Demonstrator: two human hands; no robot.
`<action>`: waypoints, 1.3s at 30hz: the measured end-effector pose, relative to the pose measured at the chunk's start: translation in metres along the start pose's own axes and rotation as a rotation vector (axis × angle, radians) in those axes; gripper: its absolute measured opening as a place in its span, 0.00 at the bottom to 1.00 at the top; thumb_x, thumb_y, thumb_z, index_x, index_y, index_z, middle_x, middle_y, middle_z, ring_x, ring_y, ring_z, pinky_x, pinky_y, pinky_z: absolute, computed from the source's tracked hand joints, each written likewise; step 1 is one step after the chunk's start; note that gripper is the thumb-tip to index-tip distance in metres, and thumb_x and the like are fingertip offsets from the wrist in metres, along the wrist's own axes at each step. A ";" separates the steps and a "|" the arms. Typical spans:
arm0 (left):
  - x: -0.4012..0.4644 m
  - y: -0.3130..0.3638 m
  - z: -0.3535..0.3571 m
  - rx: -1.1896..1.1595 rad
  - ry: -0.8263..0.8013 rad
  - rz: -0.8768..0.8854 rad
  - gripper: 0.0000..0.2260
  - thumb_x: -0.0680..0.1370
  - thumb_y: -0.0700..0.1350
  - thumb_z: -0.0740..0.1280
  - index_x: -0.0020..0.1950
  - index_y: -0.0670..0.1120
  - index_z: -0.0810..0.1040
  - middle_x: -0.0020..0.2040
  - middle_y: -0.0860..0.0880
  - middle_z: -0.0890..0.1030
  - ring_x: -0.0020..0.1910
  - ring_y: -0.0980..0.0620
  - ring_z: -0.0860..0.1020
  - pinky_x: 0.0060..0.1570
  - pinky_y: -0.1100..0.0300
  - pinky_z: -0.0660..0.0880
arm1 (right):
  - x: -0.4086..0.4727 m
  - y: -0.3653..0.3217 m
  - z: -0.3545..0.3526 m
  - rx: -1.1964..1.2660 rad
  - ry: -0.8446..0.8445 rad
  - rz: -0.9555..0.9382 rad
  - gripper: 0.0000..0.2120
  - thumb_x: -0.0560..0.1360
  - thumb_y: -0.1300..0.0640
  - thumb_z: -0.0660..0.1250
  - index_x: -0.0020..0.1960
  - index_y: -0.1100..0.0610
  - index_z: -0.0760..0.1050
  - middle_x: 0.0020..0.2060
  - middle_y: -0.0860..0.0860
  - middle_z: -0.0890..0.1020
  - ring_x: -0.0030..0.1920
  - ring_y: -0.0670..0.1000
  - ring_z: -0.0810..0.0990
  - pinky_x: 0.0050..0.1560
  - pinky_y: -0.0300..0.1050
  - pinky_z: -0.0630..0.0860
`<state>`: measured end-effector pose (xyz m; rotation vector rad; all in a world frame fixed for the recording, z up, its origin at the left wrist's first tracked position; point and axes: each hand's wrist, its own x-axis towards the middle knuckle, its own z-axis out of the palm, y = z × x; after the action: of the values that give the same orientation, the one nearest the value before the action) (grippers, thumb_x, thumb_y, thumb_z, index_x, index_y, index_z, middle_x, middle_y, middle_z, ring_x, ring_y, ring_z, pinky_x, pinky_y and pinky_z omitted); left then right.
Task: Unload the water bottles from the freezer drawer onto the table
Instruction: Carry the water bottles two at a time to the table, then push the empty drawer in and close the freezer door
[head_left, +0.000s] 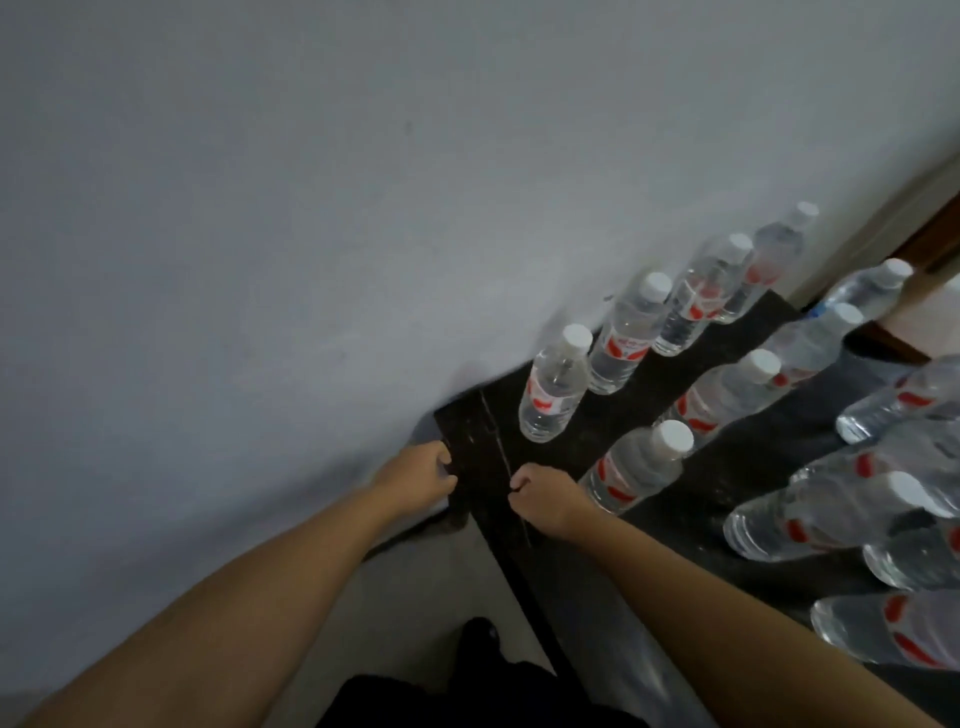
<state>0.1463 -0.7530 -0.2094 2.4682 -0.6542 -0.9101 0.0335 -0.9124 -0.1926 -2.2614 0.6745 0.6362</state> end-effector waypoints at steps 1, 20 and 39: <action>-0.006 -0.006 -0.003 0.014 0.008 -0.014 0.14 0.77 0.46 0.66 0.60 0.42 0.75 0.57 0.41 0.79 0.57 0.43 0.77 0.56 0.55 0.74 | 0.002 -0.006 0.001 -0.075 -0.008 -0.044 0.13 0.78 0.55 0.63 0.61 0.56 0.74 0.56 0.54 0.79 0.57 0.53 0.78 0.57 0.46 0.75; -0.401 -0.252 0.039 -0.308 0.441 -0.806 0.25 0.77 0.47 0.63 0.73 0.48 0.63 0.60 0.42 0.78 0.58 0.43 0.77 0.57 0.52 0.75 | -0.107 -0.230 0.263 -0.720 -0.251 -0.959 0.15 0.78 0.54 0.59 0.63 0.55 0.72 0.62 0.53 0.73 0.62 0.54 0.74 0.60 0.49 0.73; -0.673 -0.282 0.208 -0.922 0.936 -1.518 0.23 0.79 0.48 0.63 0.73 0.46 0.64 0.65 0.43 0.75 0.62 0.43 0.75 0.60 0.55 0.72 | -0.334 -0.335 0.535 -1.200 -0.758 -1.710 0.17 0.79 0.55 0.59 0.67 0.57 0.72 0.64 0.57 0.72 0.64 0.58 0.73 0.60 0.48 0.72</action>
<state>-0.3707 -0.1985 -0.1795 1.7524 1.6942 -0.1408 -0.1417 -0.2204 -0.1804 -2.0865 -2.2536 0.8410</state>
